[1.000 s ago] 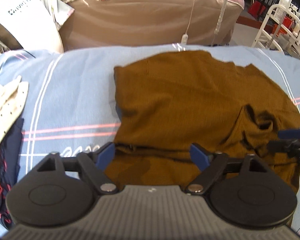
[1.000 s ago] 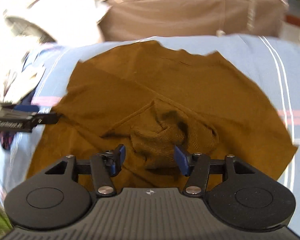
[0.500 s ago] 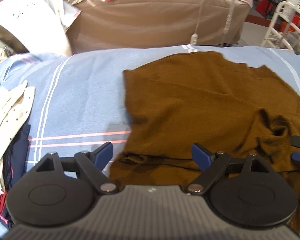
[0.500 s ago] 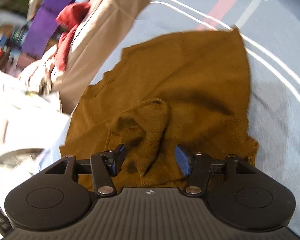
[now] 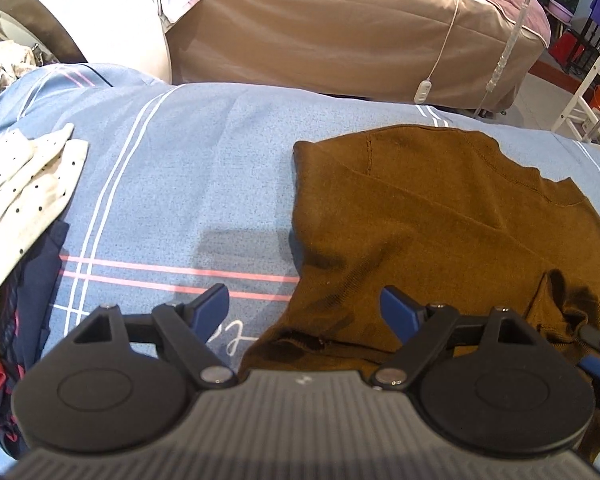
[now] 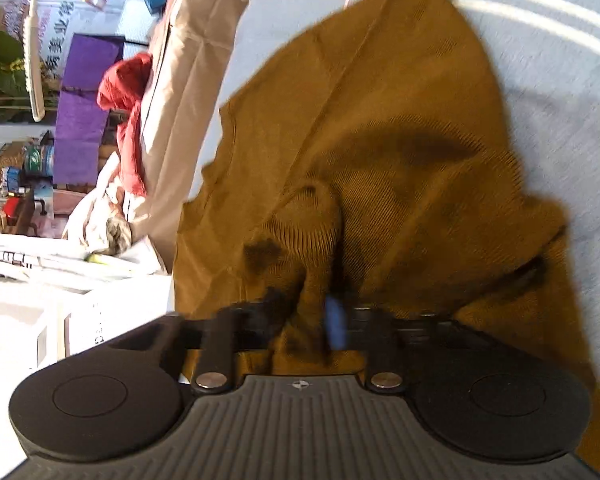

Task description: Fold small clothes

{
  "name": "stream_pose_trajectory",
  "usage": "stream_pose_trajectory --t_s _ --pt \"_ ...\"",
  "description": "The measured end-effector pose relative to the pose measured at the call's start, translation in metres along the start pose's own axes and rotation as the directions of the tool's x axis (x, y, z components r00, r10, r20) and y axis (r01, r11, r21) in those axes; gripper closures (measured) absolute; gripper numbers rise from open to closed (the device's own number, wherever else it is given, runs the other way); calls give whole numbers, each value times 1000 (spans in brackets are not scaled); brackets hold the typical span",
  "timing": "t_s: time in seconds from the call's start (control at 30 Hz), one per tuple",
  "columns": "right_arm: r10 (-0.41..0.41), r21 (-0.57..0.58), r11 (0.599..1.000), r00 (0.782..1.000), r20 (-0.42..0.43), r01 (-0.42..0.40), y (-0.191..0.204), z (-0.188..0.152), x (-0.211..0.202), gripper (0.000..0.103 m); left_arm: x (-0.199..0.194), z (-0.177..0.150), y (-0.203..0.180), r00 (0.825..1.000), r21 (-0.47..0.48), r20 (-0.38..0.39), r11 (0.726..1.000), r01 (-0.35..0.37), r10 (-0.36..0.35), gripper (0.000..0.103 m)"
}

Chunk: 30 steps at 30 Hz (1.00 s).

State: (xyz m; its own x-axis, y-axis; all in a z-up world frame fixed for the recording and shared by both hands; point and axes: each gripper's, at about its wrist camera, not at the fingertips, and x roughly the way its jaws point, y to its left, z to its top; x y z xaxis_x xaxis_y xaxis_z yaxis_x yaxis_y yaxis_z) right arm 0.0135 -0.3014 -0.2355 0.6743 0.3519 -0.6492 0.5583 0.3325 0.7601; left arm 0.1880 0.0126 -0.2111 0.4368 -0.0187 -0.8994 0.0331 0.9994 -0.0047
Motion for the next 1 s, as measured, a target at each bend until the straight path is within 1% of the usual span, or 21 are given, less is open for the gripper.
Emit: stream_pose_trajectory --t_s 0.03,0.07,0.1,0.2,0.23,0.27,0.3,0.33,0.37,0.4,0.5,0.57,0.6,0.63,0.67,0.7,0.73,0.77,0.83,0.93,1.0 --pt "-6 -15 1000 1000 11 6 3 -1 -2 74 2 1 -1 1000 4 0 1000 1 -1 23" --pt "11 -22 1000 1000 8 -11 5 0 -3 82 5 2 -2 1000 9 -1 1000 3 -3 25" --pt "25 -24 999 1000 -5 -25 6 0 -4 85 7 3 -4 1000 12 -3 1000 7 -7 27" --pt "-20 -75 997 999 -33 17 10 12 -10 89 22 10 -14 1000 57 -22 998 2 0 30" --pt "-26 -115 993 999 -45 21 12 17 -15 91 29 12 -18 999 80 -37 997 -4 7 35" --pt "-42 -182 983 998 -56 31 16 24 -21 91 35 14 -21 998 94 -55 996 4 1 49" --pt "-63 -251 967 996 -67 44 20 30 -27 91 40 16 -24 997 98 -75 995 30 -22 63" --pt "-77 -303 952 993 -84 48 22 36 -32 92 44 17 -27 995 103 -90 994 47 -38 68" --pt "-85 -338 940 990 -109 43 24 45 -37 94 47 17 -31 995 119 -94 992 41 -30 70" --pt "-97 -370 928 986 -136 40 24 53 -41 94 49 17 -34 996 140 -87 990 28 -15 77" --pt "-173 -521 852 966 -195 47 30 75 -51 95 51 19 -36 996 152 -86 988 19 -6 90" --pt "-234 -613 788 950 -208 60 36 87 -56 95 51 22 -34 995 154 -98 988 29 -14 93" --pt "-254 -627 777 941 -223 61 37 92 -57 95 51 24 -32 995 164 -99 986 30 -14 95" --pt "-249 -617 786 937 -243 49 35 98 -57 94 50 25 -31 995 173 -97 984 28 -12 95" --pt "-224 -592 805 938 -264 26 32 100 -57 85 49 26 -30 996 179 -94 983 29 -13 96" --pt "-193 -566 824 938 -287 -4 32 98 -54 81 49 27 -28 996 178 -91 984 25 -9 96" --pt "-158 -544 838 939 -306 -36 30 94 -52 66 48 28 -26 996 171 -86 985 20 -5 96" --pt "-134 -527 849 941 -310 -53 27 88 -50 46 46 29 -23 997 158 -78 987 17 -5 97" --pt "-117 -488 872 946 -303 -49 23 74 -40 28 42 32 -12 997 108 -75 994 28 -20 97" --pt "-149 -464 886 948 -281 1 14 55 -25 27 43 34 0 997 102 -80 995 17 -9 96" --pt "-175 -480 877 947 -269 26 11 44 -18 33 45 34 9 996 92 -86 996 7 1 96"
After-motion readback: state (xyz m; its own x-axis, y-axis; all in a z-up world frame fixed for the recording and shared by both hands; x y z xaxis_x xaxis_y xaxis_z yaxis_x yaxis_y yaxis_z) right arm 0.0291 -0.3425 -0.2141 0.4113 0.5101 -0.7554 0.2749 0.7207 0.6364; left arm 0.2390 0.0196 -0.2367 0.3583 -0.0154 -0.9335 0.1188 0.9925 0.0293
